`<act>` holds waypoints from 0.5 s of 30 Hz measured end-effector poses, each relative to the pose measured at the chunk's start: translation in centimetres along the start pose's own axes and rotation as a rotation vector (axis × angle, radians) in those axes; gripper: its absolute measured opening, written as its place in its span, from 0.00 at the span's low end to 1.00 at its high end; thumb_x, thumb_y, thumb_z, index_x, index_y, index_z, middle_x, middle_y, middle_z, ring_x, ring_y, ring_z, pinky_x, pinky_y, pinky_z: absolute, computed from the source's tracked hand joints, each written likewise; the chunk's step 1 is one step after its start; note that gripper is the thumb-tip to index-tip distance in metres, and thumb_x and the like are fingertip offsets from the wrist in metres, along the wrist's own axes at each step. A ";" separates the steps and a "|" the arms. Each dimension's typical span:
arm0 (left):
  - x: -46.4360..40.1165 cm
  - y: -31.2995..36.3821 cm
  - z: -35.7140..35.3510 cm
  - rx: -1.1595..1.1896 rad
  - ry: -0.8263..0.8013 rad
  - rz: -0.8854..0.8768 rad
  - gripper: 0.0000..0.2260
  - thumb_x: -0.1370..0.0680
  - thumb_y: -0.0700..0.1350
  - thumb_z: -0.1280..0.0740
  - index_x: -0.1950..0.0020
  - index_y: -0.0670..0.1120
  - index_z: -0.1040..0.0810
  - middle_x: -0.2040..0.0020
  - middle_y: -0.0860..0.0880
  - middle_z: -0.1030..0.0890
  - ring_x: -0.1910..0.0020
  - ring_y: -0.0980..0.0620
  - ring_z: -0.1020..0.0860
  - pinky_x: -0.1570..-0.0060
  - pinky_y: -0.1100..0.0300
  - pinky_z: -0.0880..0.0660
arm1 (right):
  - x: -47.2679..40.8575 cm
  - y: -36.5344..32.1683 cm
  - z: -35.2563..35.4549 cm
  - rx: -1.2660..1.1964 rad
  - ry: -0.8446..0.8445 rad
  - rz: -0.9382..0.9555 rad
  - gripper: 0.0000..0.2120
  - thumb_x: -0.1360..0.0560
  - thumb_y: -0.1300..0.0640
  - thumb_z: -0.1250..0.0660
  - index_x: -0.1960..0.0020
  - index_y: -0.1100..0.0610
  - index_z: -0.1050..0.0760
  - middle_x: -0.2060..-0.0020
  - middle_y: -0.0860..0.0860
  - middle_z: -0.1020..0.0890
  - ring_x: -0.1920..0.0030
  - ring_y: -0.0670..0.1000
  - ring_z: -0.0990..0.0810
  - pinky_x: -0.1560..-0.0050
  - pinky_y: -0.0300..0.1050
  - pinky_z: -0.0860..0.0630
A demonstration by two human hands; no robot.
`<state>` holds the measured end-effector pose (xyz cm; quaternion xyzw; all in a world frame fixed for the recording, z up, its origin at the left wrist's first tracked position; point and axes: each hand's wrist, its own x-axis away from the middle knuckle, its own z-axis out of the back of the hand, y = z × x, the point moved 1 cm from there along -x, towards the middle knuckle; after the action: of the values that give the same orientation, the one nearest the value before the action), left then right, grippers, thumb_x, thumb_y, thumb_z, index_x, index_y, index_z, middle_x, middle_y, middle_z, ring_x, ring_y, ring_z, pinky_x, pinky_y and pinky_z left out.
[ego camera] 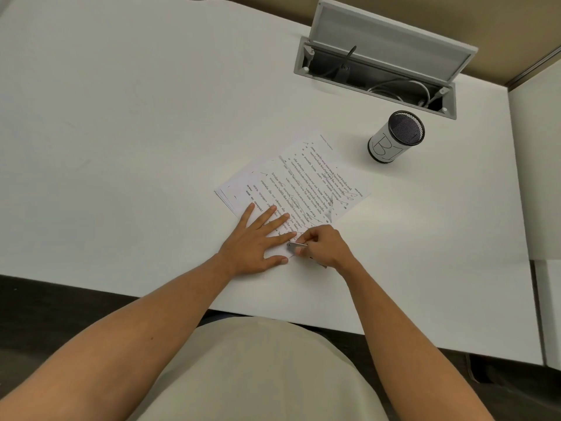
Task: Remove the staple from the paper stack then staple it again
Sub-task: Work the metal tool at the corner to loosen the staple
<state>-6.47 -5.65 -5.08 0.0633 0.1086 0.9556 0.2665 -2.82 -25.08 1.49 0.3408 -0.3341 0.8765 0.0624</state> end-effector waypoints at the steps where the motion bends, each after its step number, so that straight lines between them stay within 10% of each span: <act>1: 0.0 0.0 0.0 -0.004 -0.005 0.002 0.30 0.23 0.71 0.54 0.23 0.62 0.43 0.20 0.53 0.48 0.21 0.48 0.55 0.26 0.35 0.59 | -0.2 -0.1 0.2 -0.024 -0.012 -0.027 0.08 0.34 0.52 0.24 0.60 0.55 0.19 0.71 0.47 0.21 0.71 0.47 0.25 0.71 0.40 0.29; 6: -0.1 -0.1 0.1 -0.008 -0.030 0.018 0.31 0.24 0.71 0.55 0.22 0.61 0.44 0.20 0.53 0.50 0.21 0.49 0.57 0.26 0.37 0.61 | -0.8 -0.1 1.2 -0.125 -0.069 -0.082 0.10 0.32 0.59 0.26 0.57 0.66 0.20 0.70 0.52 0.22 0.69 0.49 0.26 0.67 0.42 0.28; 15: 0.1 0.0 0.3 0.014 -0.027 0.026 0.31 0.24 0.71 0.54 0.23 0.63 0.45 0.20 0.54 0.49 0.21 0.50 0.56 0.26 0.37 0.60 | 1.5 2.3 -0.7 0.066 0.141 0.215 0.07 0.31 0.57 0.27 0.54 0.50 0.22 0.61 0.43 0.19 0.60 0.44 0.22 0.58 0.41 0.26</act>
<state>-6.46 -5.51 -4.76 0.0798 0.1110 0.9572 0.2550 -5.15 -26.55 0.86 0.2424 -0.3346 0.9104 -0.0196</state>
